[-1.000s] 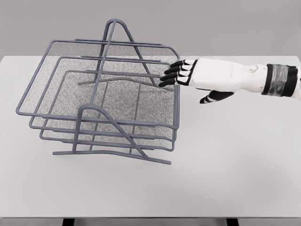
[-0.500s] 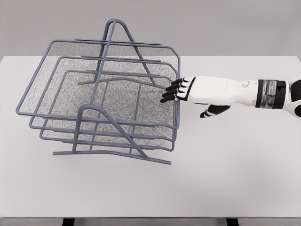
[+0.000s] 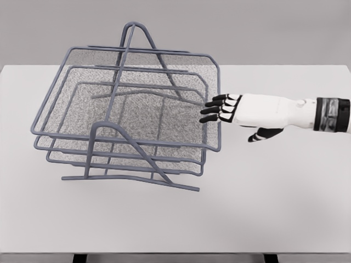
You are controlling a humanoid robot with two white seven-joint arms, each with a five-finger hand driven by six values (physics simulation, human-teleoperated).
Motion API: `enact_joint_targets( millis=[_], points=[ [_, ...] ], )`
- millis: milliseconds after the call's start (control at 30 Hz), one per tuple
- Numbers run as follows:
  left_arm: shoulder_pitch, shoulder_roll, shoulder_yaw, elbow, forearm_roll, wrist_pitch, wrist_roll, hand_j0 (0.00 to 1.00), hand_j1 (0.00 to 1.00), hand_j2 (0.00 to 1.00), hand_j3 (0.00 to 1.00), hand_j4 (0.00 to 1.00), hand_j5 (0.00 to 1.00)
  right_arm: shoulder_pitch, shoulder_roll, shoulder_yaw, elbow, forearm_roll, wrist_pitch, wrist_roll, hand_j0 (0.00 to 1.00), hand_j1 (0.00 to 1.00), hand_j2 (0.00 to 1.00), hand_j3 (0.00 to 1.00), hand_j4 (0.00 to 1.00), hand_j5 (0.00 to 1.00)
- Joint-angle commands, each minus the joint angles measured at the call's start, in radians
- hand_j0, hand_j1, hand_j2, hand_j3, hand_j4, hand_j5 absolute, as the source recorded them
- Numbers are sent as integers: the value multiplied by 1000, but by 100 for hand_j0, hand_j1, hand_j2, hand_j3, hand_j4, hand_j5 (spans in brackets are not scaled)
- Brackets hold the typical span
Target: Pull out the upper folder box with right arm
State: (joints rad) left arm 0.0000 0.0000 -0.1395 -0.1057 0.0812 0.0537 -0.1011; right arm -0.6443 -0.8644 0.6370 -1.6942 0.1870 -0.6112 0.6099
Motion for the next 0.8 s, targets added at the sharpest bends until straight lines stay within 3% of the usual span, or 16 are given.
enact_joint_targets(
  millis=[0, 567, 700, 767],
  points=[
    [0, 0, 0, 0, 0, 0, 0, 100, 100, 100, 100, 100, 100, 0, -24, -2, -4, 14, 0, 1, 100, 100, 100, 100, 100, 100],
    [0, 0, 0, 0, 0, 0, 0, 100, 100, 100, 100, 100, 100, 25, -131, -13, -13, 8, 0, 1, 100, 100, 100, 100, 100, 100],
    [0, 0, 0, 1, 0, 0, 0, 100, 100, 100, 100, 100, 100, 118, -139, -131, -15, 8, 0, 1, 100, 100, 100, 100, 100, 100],
    [0, 0, 0, 0, 0, 0, 0, 100, 100, 100, 100, 100, 100, 123, -139, -142, -16, 8, 0, 1, 100, 100, 100, 100, 100, 100]
  ],
)
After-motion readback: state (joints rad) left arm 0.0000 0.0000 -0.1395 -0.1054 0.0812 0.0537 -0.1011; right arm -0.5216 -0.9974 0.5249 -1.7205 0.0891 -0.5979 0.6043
